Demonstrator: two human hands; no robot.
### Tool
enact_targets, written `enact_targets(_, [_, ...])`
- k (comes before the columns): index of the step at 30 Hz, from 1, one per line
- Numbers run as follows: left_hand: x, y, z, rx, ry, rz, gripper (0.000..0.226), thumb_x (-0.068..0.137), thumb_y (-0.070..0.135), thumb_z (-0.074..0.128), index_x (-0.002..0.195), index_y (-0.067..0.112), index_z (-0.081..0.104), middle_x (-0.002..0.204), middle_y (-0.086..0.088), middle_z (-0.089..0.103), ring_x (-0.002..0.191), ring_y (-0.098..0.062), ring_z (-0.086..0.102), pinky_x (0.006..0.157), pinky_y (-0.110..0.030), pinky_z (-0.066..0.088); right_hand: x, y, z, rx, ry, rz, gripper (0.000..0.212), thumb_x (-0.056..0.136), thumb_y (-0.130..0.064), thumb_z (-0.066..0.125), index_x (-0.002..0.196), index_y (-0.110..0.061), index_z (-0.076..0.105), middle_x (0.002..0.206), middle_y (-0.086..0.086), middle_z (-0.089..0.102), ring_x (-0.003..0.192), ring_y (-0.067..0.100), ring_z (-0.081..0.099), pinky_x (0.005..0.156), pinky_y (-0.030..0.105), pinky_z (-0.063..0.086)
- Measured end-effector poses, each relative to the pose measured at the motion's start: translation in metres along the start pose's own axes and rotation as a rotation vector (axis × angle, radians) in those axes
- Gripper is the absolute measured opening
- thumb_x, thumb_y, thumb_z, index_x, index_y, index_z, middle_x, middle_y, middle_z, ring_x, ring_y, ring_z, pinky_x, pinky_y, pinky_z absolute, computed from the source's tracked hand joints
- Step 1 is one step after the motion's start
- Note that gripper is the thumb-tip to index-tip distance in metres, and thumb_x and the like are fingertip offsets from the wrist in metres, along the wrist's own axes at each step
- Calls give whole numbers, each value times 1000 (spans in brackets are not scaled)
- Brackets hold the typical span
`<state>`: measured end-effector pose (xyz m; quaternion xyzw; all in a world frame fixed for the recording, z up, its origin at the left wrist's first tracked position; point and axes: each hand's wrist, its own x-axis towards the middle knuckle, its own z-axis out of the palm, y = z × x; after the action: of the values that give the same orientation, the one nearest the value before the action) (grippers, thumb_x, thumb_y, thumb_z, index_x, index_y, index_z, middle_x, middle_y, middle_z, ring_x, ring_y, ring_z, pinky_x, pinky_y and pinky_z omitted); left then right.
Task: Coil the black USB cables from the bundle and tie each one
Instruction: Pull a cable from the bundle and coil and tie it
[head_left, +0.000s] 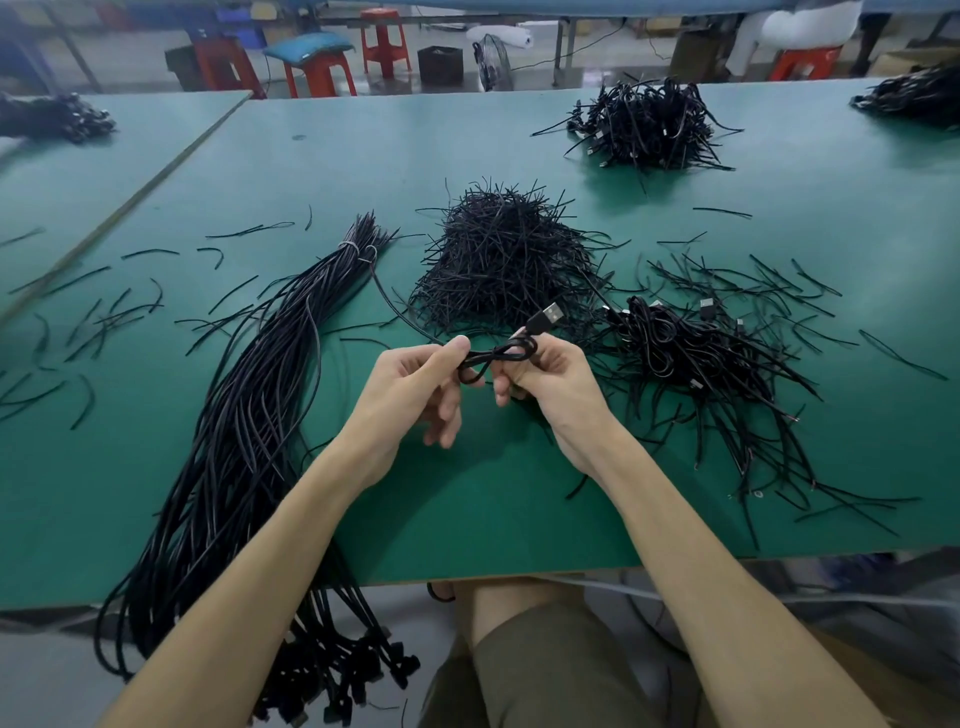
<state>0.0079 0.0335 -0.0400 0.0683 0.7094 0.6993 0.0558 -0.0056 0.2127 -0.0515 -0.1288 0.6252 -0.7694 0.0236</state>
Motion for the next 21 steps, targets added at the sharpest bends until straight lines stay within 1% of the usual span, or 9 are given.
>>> enact_targets(3, [0, 1, -2, -68, -98, -3, 41, 99, 50, 61, 83, 14, 73, 53, -2, 49, 41, -21, 53, 41, -23, 34, 0, -2, 1, 32, 16, 11, 27, 100, -8, 56, 77, -18, 67, 65, 3, 62, 57, 14, 55, 62, 27, 43])
enact_targets(6, [-3, 1, 0, -113, -216, 19, 41, 100, 47, 59, 88, 12, 76, 57, -2, 58, 45, -19, 57, 42, -23, 38, 0, -3, 0, 47, -7, 4, 17, 92, -24, 59, 86, -10, 64, 71, 5, 60, 63, 13, 55, 64, 24, 47])
enact_targets(9, [-6, 1, 4, -104, -299, 56, 38, 105, 40, 54, 95, 9, 76, 70, -5, 67, 52, -19, 62, 45, -23, 42, 0, -1, -3, 25, -38, 5, 21, 88, -30, 59, 83, -10, 59, 68, 2, 60, 66, 22, 53, 69, 33, 44])
enact_targets(10, [-7, 2, 4, -87, -318, 64, 37, 105, 39, 54, 95, 9, 75, 72, -5, 67, 54, -19, 61, 46, -22, 42, 0, 0, -3, 6, -53, 2, 21, 89, -29, 58, 81, -9, 57, 65, 0, 60, 64, 22, 52, 68, 33, 43])
enact_targets(13, [-8, 3, 5, -36, -319, 83, 37, 103, 39, 56, 88, 10, 73, 67, -3, 62, 51, -19, 58, 46, -22, 41, 1, 2, -2, -40, -70, -3, 22, 97, -20, 56, 78, -10, 55, 59, -7, 60, 57, 8, 51, 60, 18, 41])
enact_targets(15, [-8, 2, 7, 32, -263, 120, 37, 102, 39, 60, 83, 10, 74, 62, -3, 61, 48, -19, 56, 45, -22, 40, 2, 5, -4, -72, -65, -3, 27, 102, -7, 53, 76, -10, 54, 58, -7, 60, 55, 6, 52, 59, 15, 41])
enact_targets(18, [-8, -6, 10, 388, -3, 402, 36, 95, 39, 69, 71, 13, 69, 57, 5, 55, 48, -12, 48, 48, -25, 35, 6, 9, -2, -176, -88, 13, 26, 101, 7, 50, 77, -4, 55, 60, 0, 59, 55, 12, 52, 58, 20, 44])
enact_targets(20, [-5, -11, 10, 629, 175, 586, 38, 93, 38, 71, 68, 13, 59, 68, 7, 48, 58, -11, 45, 55, -25, 35, 8, 13, 1, -236, -134, 33, 25, 98, 13, 50, 78, -1, 55, 62, 4, 55, 55, 14, 50, 56, 23, 44])
enact_targets(21, [-5, -11, 10, 655, 227, 623, 35, 93, 36, 73, 71, 14, 56, 75, 7, 46, 64, -11, 45, 59, -24, 36, 8, 14, 2, -257, -163, 37, 25, 97, 13, 49, 77, 0, 55, 62, 3, 54, 56, 14, 49, 56, 23, 43])
